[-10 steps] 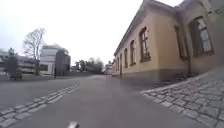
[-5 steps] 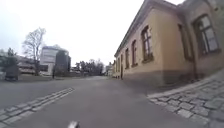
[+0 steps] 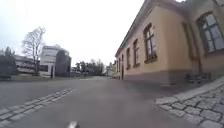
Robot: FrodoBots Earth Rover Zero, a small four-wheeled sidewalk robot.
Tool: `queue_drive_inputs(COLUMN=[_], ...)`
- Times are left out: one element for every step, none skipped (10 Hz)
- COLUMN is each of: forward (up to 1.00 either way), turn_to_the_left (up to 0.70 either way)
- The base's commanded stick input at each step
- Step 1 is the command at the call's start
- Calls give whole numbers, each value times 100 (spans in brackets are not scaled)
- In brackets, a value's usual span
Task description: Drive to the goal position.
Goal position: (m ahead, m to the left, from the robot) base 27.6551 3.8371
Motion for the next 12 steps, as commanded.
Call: queue_drive_inputs(forward=[100, 100, 100, 100, 100, 100, 100, 100, 100, 100, 100, 100], turn_to_the_left=[0, 0, -5, -12, -13, -14, -11, -3, -9, -19, -16, -17])
